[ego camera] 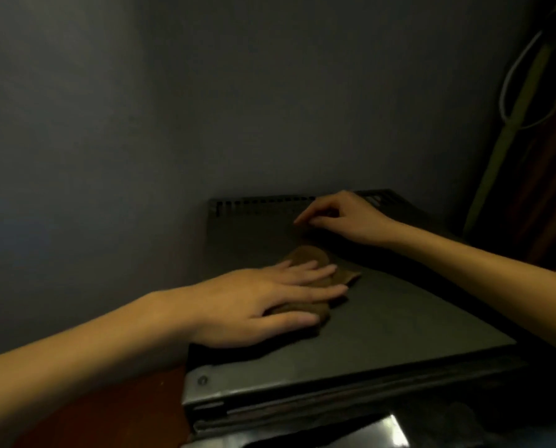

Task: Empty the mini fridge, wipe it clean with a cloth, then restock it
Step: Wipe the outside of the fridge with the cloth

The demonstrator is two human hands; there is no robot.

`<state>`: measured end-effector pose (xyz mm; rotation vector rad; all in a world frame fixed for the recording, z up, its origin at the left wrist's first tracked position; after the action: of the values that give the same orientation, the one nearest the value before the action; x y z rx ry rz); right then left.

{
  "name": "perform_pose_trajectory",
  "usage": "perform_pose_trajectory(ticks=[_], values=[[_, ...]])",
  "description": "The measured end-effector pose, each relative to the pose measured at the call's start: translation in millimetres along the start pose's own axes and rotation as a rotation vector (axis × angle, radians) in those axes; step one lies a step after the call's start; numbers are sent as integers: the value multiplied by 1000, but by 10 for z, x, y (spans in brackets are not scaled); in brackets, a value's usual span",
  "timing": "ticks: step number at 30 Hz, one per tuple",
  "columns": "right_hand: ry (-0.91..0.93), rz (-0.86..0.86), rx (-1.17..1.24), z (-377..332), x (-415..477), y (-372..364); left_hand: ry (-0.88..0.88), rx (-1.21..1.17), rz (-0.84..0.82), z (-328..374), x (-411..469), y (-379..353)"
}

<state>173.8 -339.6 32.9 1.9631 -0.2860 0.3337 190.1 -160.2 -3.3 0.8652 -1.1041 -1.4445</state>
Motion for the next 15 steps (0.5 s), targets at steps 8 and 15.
perform_pose_trajectory(ticks=[8,15], values=[[8,-48,-75,415,1,-161,497,39,173,-1848,390,506],[1,-65,-73,403,28,-181,566,71,219,-2253,670,599]])
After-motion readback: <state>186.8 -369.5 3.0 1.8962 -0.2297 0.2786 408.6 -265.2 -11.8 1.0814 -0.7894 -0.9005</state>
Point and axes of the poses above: each hand's wrist, its own x-axis towards the middle knuckle, its own y-axis out of the back of the hand, z = x × y, the point moved 6 cm from there along x, towards the middle knuckle, and after that the axes turned 8 degrees about y, right-handed, at the moved point
